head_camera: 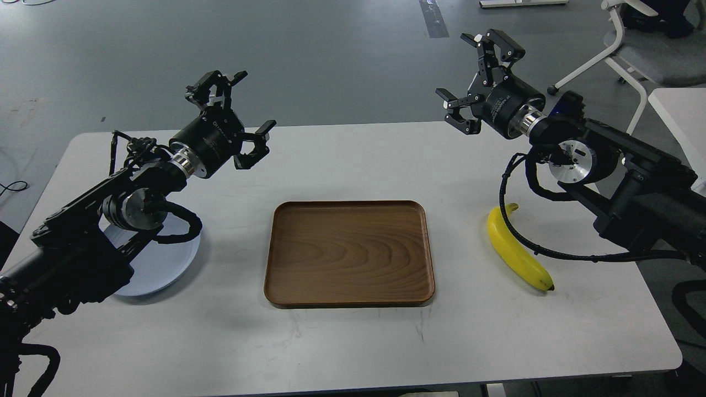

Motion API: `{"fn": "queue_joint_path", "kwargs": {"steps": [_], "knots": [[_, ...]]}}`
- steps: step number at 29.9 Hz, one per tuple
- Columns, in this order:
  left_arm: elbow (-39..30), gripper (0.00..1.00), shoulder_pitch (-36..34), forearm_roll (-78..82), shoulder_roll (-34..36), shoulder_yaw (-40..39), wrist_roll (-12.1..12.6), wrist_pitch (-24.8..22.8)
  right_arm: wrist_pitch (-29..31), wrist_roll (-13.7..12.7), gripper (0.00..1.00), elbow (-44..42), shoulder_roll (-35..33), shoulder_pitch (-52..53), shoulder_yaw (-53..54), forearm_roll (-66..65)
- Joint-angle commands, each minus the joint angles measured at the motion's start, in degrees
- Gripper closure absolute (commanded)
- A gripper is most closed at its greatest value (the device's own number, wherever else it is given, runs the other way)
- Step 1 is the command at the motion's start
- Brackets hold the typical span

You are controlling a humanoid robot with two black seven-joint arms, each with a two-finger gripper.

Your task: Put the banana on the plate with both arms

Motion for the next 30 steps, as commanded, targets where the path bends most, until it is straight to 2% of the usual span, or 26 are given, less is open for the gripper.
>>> {"fn": "queue_joint_path", "kwargs": {"steps": [1, 18, 21, 25, 30], "knots": [[0.01, 0.02, 0.81, -0.01, -0.05, 0.02, -0.08, 1.91, -0.08, 0.08, 0.00, 0.10, 0.09, -0.10, -0.05, -0.04], [1.68, 0.02, 1.60, -0.28, -1.45, -0.77, -0.08, 2.26, -0.08, 0.35, 0.00, -1.74, 0.62, 0.86, 0.39, -0.22], [1.85, 0.02, 1.42, -0.28, -1.63, -0.86, -0.08, 2.26, -0.08, -0.35, 0.00, -3.59, 1.32, 2.53, -0.22, -0.13], [2.73, 0.02, 0.81, -0.19, -1.63, -0.86, -0.08, 2.26, 0.27, -2.63, 0.00, -5.35, 4.05, 2.98, -0.31, -0.13], [2.73, 0.02, 0.54, -0.02, -1.37, -0.86, -0.08, 2.26, 0.44, -2.99, 0.00, -5.88, 4.93, 2.27, -0.40, -0.22]]}}
